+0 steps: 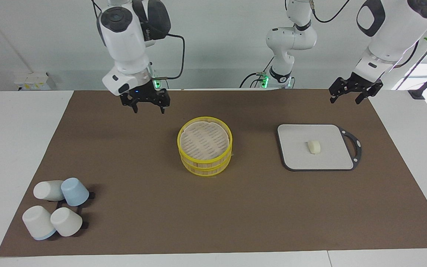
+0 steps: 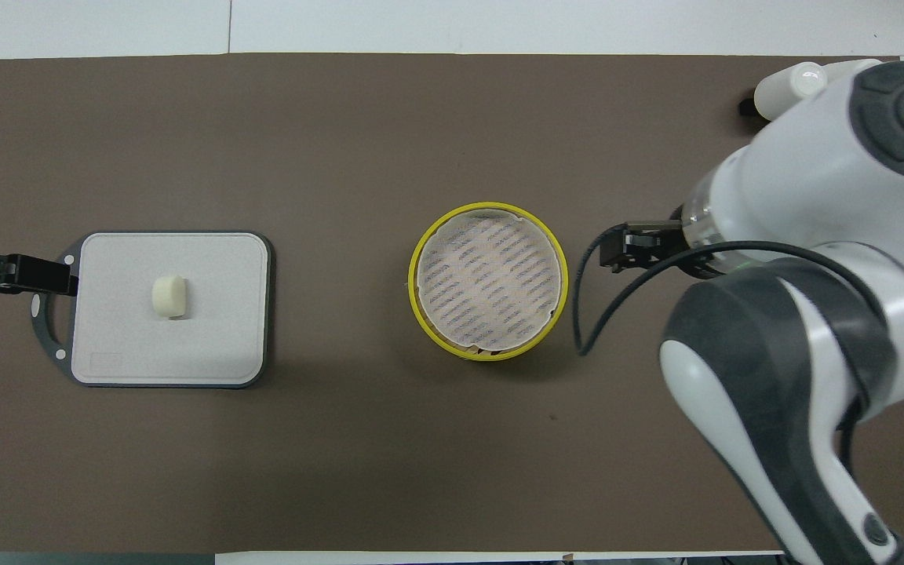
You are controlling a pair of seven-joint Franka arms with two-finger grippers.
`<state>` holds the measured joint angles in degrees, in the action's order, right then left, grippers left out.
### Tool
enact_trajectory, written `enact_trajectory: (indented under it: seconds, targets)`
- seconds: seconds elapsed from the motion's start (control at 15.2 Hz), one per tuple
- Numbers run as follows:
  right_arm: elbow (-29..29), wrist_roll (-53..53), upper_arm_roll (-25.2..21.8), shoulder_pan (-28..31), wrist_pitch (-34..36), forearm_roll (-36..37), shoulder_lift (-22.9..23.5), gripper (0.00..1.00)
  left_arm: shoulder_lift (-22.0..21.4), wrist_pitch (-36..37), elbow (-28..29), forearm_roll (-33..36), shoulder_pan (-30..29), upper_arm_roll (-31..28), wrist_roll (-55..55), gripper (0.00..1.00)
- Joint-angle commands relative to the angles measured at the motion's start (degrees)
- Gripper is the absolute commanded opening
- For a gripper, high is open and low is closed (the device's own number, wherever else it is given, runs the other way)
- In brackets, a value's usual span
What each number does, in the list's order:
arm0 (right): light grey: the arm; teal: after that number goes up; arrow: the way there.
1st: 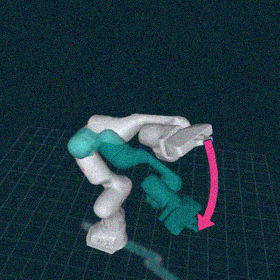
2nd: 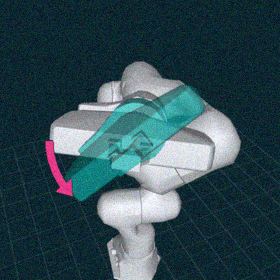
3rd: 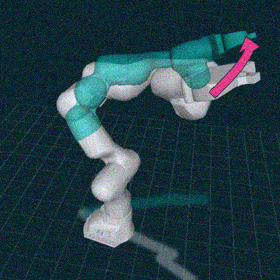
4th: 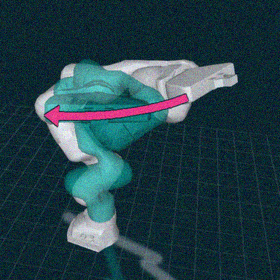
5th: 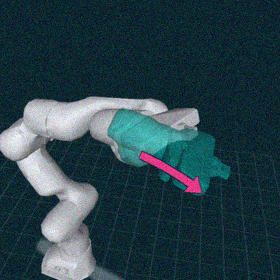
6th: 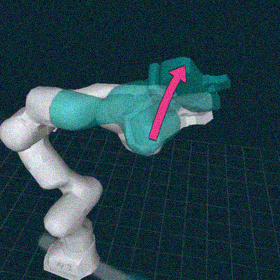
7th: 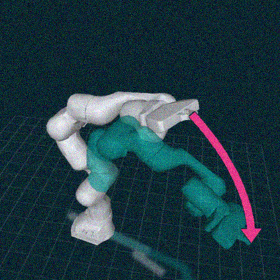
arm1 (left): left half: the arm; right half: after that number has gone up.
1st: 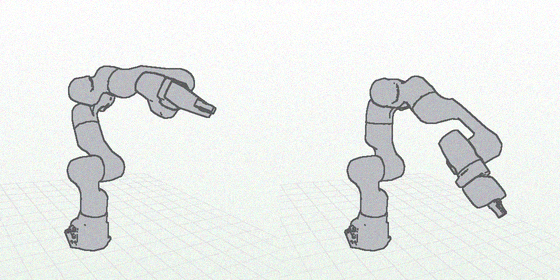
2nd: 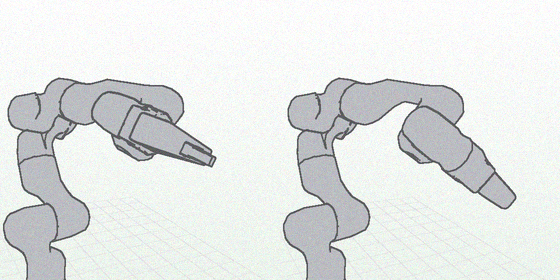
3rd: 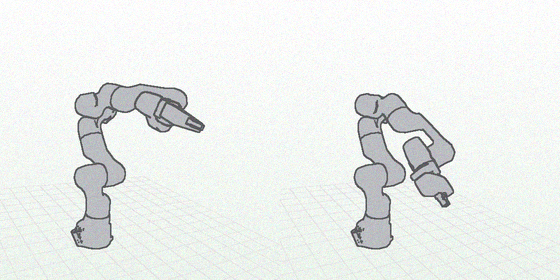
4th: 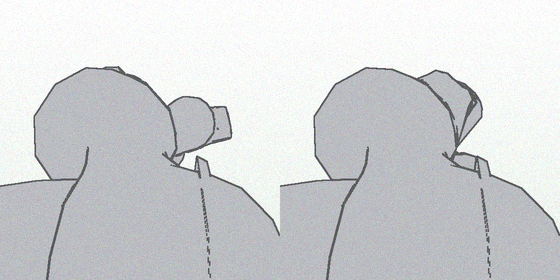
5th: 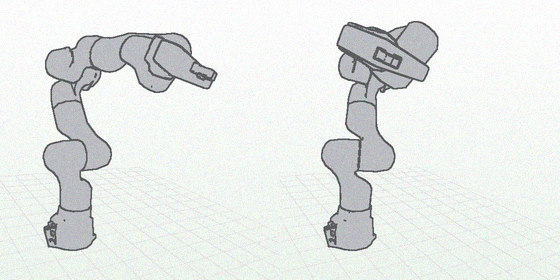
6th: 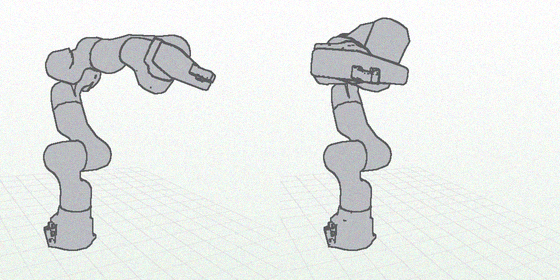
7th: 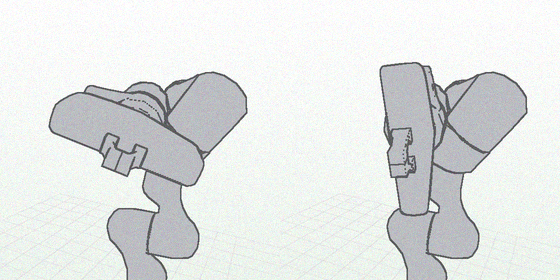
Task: Place bun in steamer
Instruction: 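Reach the right gripper to the steamer lid while the left gripper approaches the bun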
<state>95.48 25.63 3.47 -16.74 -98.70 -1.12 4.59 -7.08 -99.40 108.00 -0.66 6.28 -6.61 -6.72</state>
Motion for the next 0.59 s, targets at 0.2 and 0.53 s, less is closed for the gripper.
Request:
enact_trajectory:
  seconds: [0.2,0.53]
  targets:
    - [-12.1,17.1,-0.3,-9.5,-8.3,-2.4,13.9,1.00,1.4,-24.3,20.4,0.6,0.8,-0.5,-1.3,1.00]
    - [-25.1,25.5,-1.2,-17.9,-7.0,1.3,27.8,1.00,8.9,-40.6,26.1,0.6,0.7,-0.4,-0.9,1.00]
